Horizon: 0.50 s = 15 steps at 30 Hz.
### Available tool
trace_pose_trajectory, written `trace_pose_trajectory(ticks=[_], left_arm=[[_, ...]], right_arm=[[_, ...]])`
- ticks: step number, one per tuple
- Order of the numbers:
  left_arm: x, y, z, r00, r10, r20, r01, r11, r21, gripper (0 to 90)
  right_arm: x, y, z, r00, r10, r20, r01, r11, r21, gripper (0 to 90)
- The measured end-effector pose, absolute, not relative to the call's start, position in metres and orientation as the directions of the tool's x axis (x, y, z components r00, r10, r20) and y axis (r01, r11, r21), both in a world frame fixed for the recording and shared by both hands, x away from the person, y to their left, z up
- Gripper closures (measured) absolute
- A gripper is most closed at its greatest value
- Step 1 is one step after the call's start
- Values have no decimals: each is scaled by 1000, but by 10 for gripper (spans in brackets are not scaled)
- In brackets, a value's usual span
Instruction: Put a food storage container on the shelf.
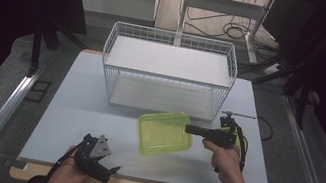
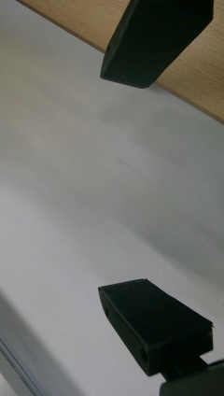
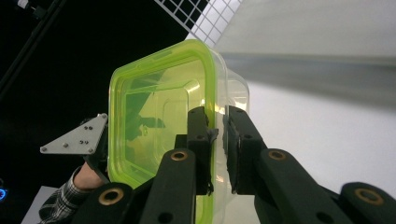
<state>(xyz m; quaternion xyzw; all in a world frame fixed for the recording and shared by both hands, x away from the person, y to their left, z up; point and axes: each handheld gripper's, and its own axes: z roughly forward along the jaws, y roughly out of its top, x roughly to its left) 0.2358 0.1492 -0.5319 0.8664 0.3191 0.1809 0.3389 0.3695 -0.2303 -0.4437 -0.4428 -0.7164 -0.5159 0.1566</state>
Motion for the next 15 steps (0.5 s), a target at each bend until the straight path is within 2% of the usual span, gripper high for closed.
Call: trace_pose_trajectory(ticks=[10,15], left_arm=[[239,160,-528,713,701,-26,468,-448,762,4],[239,164,-526,702,710,-54,464,-399,791,0]], right_arm=[[381,-226,-425,-567,476,672,786,68,614,804],[385,-225,-418,-566,476,673,784,58,618,804]])
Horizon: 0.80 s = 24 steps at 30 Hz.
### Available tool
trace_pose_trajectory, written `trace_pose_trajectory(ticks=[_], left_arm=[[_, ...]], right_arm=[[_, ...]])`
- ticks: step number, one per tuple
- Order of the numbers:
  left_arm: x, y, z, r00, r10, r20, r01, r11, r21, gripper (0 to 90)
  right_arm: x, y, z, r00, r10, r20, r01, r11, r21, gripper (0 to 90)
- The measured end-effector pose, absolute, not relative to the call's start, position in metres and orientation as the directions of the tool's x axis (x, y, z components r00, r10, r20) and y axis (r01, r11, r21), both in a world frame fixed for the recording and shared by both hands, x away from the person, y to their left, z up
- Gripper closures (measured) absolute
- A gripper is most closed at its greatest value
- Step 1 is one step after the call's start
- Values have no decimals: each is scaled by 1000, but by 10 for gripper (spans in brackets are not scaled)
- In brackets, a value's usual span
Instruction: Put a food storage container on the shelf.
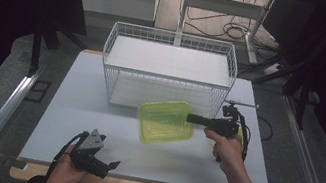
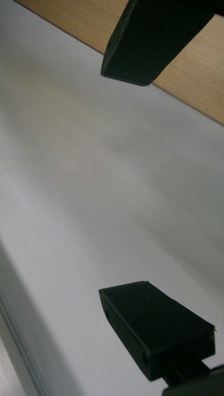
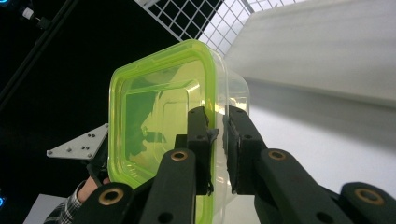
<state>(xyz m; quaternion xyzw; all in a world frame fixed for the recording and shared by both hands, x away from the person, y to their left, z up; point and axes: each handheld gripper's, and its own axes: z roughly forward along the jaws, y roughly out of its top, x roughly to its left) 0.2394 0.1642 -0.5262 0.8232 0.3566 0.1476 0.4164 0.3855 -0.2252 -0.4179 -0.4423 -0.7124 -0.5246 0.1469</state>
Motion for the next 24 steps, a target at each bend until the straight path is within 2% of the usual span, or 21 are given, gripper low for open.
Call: trace_pose_trajectory(ticks=[11,24], left_arm=[[240,169,-524,689,721,-75,458,-354,815,0],[239,168,-523,691,722,-45,435,-365,824,0]], right_arm=[[395,-223,-397,-569,457,684,781,37,624,803],[412,-221,-370,-567,462,681,772,9,636,803]])
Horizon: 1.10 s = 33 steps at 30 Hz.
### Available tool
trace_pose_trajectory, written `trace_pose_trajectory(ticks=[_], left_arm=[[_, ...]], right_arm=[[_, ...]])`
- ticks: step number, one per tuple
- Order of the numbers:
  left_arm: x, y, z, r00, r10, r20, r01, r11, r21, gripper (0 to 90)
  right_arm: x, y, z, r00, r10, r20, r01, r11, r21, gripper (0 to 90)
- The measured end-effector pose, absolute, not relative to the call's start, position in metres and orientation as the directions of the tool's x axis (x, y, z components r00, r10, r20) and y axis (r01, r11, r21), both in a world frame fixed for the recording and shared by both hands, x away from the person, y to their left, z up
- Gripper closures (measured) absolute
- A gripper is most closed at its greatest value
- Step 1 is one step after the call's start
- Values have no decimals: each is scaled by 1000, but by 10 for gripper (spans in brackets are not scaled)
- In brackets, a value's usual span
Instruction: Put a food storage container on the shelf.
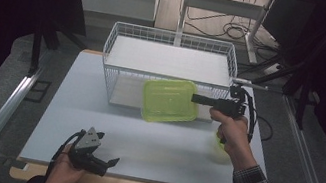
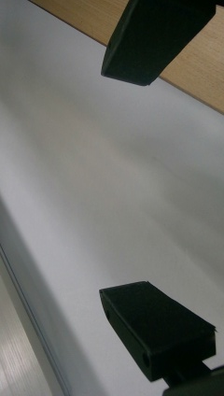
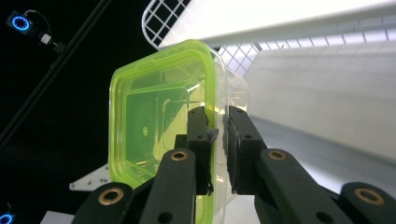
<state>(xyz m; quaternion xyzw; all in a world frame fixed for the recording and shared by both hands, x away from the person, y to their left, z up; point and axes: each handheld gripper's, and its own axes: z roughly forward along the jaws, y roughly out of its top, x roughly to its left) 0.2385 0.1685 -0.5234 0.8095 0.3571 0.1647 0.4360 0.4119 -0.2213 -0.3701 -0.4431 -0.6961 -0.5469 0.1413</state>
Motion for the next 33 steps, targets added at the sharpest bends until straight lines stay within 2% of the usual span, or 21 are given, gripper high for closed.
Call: trace_pose_trajectory(ticks=[12,33], left_arm=[[238,169,-523,693,720,-35,424,-368,828,0],[237,170,-522,686,727,-33,417,-355,837,0]], right_arm=[[435,-214,-338,-570,466,676,750,-41,660,803],[480,-198,-315,-510,587,629,714,-119,690,802]])
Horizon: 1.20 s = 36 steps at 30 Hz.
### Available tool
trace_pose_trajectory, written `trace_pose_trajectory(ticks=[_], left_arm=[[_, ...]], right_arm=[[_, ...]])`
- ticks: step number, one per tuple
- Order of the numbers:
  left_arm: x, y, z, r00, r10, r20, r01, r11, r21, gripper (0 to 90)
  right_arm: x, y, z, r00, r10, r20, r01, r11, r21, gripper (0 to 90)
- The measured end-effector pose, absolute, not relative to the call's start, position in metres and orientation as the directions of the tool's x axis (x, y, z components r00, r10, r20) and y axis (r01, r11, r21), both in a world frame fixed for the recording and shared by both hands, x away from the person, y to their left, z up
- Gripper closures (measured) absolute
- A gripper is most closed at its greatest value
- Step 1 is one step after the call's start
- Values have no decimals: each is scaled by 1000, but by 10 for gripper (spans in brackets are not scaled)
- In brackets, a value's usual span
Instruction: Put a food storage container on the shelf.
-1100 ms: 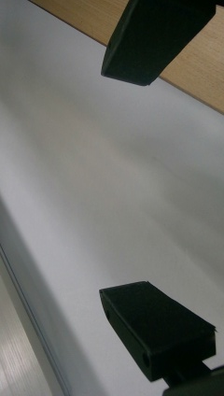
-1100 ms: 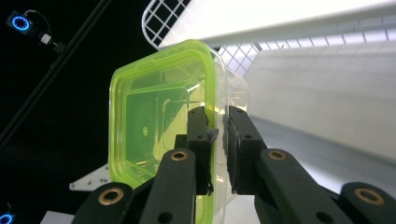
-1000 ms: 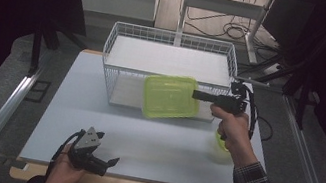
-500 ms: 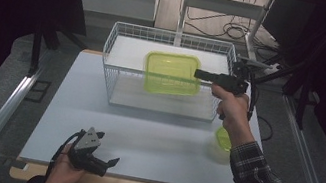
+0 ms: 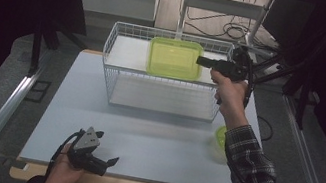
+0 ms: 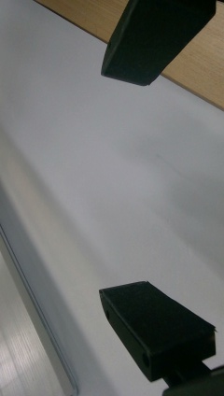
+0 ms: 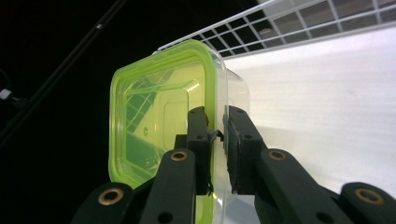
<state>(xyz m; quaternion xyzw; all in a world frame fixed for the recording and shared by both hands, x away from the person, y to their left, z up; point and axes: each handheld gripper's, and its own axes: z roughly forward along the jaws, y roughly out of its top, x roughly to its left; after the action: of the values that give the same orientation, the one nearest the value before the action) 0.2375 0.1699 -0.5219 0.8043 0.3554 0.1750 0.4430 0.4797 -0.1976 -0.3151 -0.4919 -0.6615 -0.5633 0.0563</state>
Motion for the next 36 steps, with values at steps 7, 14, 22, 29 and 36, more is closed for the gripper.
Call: trace_pose_trajectory(ticks=[7,14,22,29,36], left_arm=[[237,171,-521,689,724,-38,412,-348,842,0],[237,169,-522,695,718,-33,414,-362,835,0],[238,167,-524,703,711,-23,416,-386,824,0],[237,164,-525,716,698,0,412,-422,807,0],[238,164,-526,714,700,-5,414,-416,809,0]], right_arm=[[488,-197,-313,-490,618,615,710,-127,693,802],[493,-195,-315,-470,652,594,699,-136,702,798],[493,-190,-316,-480,715,509,653,-96,751,755],[498,-186,-315,-478,753,452,640,-53,767,713],[505,-183,-317,-476,777,411,638,-16,770,664]])
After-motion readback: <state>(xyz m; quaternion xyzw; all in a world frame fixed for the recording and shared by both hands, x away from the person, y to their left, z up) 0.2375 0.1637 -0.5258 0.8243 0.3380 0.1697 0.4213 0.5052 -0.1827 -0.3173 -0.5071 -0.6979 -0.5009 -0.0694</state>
